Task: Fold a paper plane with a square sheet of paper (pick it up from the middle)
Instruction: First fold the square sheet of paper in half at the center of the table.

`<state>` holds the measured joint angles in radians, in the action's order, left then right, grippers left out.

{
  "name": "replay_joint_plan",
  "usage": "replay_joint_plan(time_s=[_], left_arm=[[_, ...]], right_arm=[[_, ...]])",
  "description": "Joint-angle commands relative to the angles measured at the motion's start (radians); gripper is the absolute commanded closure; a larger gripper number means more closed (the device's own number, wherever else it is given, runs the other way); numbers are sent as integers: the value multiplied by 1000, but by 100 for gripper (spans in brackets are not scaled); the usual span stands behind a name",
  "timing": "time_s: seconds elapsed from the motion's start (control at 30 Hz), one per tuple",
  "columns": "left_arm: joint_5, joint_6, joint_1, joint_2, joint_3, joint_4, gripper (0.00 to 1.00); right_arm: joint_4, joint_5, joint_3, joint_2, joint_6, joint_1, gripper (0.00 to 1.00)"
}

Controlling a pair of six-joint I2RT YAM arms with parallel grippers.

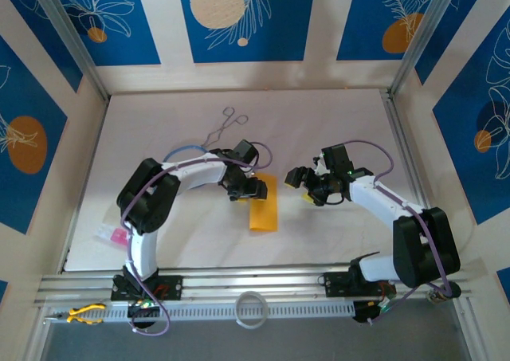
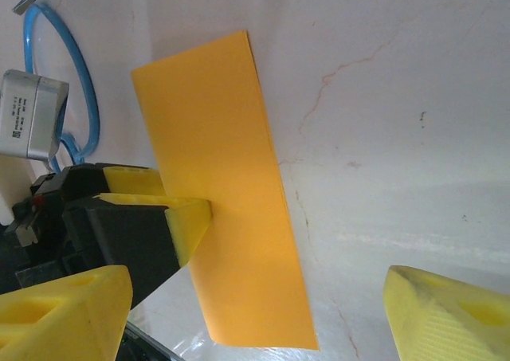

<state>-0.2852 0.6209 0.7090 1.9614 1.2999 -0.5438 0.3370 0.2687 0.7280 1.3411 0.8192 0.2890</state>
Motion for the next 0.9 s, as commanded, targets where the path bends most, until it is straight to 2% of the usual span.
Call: replay_joint_plan(time_s=[0.0, 0.73, 0.87], left_arm=[[74, -24, 2, 68, -1, -63, 34], [83, -20, 6, 80, -5, -59, 34], [86, -17, 7, 83, -8, -57, 35]], right_arm=[[31, -2, 28, 14, -16, 6, 17], [23, 0, 22, 31, -11, 9, 19], [14, 10, 20, 40, -8, 11, 25]])
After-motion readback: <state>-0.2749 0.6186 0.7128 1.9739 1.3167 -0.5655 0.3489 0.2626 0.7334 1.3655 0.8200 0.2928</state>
